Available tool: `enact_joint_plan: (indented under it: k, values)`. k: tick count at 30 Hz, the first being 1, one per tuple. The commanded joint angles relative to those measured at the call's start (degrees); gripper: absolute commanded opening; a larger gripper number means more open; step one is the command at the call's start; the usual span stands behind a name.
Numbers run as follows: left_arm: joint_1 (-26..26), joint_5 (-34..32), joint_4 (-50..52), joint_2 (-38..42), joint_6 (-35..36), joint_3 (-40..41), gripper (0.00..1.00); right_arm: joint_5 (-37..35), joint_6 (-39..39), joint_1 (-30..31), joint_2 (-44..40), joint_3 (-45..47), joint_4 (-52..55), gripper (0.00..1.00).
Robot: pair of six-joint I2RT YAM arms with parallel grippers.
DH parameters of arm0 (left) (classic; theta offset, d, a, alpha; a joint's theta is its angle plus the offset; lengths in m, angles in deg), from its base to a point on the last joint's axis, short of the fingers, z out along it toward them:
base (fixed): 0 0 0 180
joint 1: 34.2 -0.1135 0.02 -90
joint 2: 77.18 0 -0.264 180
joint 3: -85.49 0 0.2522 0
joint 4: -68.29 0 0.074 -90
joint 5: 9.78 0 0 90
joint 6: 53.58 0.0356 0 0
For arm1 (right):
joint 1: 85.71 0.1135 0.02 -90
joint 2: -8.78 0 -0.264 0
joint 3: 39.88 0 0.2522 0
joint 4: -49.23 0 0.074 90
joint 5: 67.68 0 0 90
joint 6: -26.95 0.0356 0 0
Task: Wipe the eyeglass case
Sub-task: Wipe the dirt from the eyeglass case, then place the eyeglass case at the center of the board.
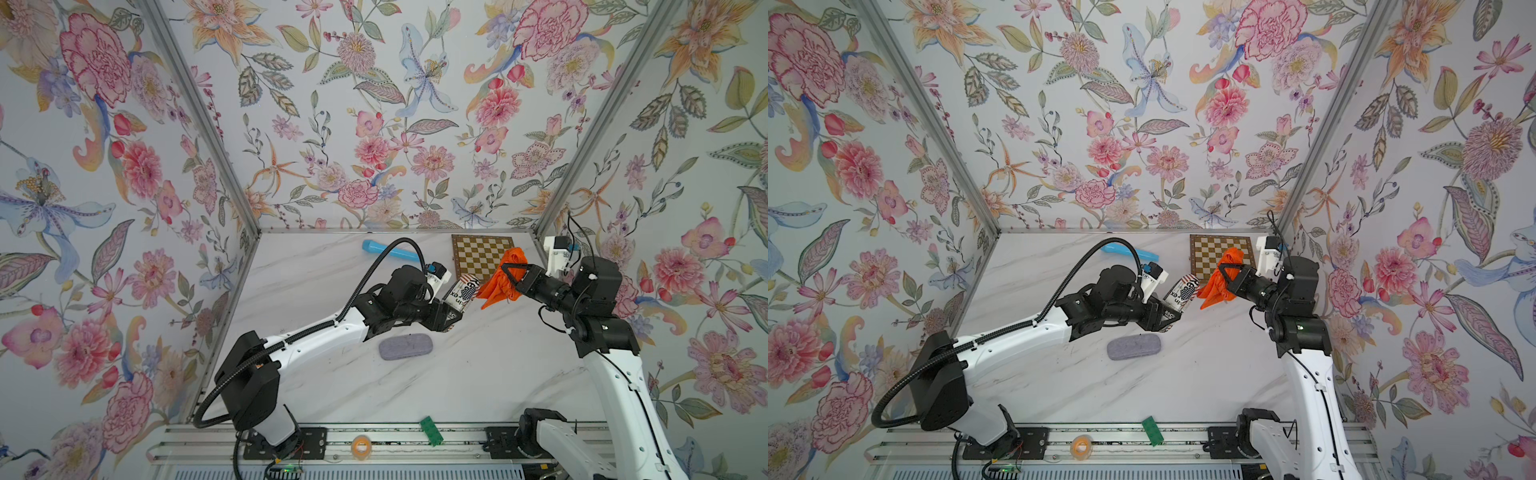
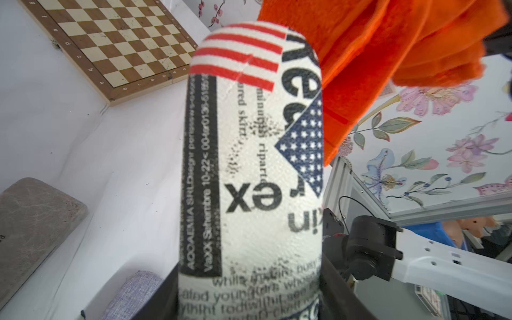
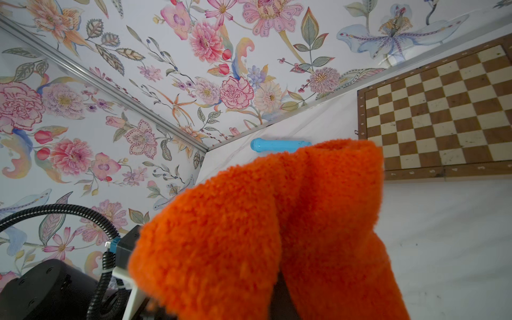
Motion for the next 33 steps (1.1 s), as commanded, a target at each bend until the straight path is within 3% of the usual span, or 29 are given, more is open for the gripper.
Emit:
enact_joint_plan:
  k: [1, 14, 33]
  values:
    - [1.8, -7.8, 4.1, -2.3, 4.2, -3.5, 0.36, 2.7, 1.9, -1.5, 0.3, -0.8, -1.1, 0.00]
    - [4.7, -17.1, 7.7, -12.2, 3.1, -10.8, 0.36, 1.0, -1.4, -6.3, -0.4, 3.8, -0.7, 0.00]
    - [6.2, -16.2, 6.6, -19.1, -0.9, -14.2, 0.37, 0.5, -2.3, -8.7, -0.7, 5.7, -1.6, 0.00]
